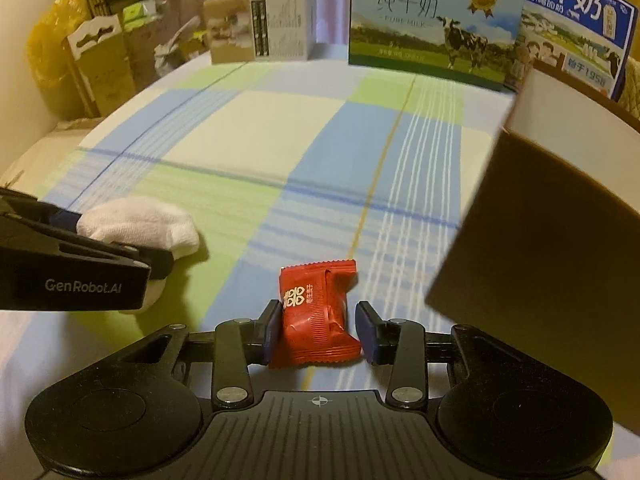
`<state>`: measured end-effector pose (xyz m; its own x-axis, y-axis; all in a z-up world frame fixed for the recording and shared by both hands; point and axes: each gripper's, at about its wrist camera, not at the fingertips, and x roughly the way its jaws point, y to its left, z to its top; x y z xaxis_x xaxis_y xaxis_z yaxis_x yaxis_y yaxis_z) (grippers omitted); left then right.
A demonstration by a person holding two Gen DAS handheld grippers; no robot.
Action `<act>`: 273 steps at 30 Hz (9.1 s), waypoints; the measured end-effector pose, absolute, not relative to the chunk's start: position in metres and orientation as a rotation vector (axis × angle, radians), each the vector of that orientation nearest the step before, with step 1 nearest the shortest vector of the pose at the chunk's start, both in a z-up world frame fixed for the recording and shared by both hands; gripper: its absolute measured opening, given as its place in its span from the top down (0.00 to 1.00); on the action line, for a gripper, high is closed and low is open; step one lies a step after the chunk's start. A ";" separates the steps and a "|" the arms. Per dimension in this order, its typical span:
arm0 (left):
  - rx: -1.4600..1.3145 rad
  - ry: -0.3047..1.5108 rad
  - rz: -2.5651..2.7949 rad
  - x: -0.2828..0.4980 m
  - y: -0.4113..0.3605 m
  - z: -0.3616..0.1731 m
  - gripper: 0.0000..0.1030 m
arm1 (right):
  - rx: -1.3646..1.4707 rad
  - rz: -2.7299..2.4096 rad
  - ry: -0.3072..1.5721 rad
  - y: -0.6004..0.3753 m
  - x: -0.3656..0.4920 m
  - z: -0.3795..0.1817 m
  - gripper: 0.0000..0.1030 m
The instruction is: Organize objects
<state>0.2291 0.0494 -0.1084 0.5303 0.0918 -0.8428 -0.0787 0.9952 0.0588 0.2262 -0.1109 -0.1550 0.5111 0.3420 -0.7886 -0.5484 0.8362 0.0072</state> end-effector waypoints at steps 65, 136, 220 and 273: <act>-0.025 0.971 -0.103 0.133 -0.015 -0.069 0.52 | -0.017 0.484 0.959 -0.210 0.136 -0.100 1.00; 0.012 0.800 -0.334 0.296 -0.135 0.027 0.52 | 0.330 0.236 0.734 -0.323 0.258 -0.016 0.78; -0.045 0.814 -0.065 0.103 -0.001 0.008 0.01 | 0.142 0.354 0.783 -0.263 0.115 -0.033 0.24; -0.078 0.908 0.050 0.008 0.028 -0.011 0.01 | -0.006 0.496 0.891 -0.206 0.036 -0.049 0.24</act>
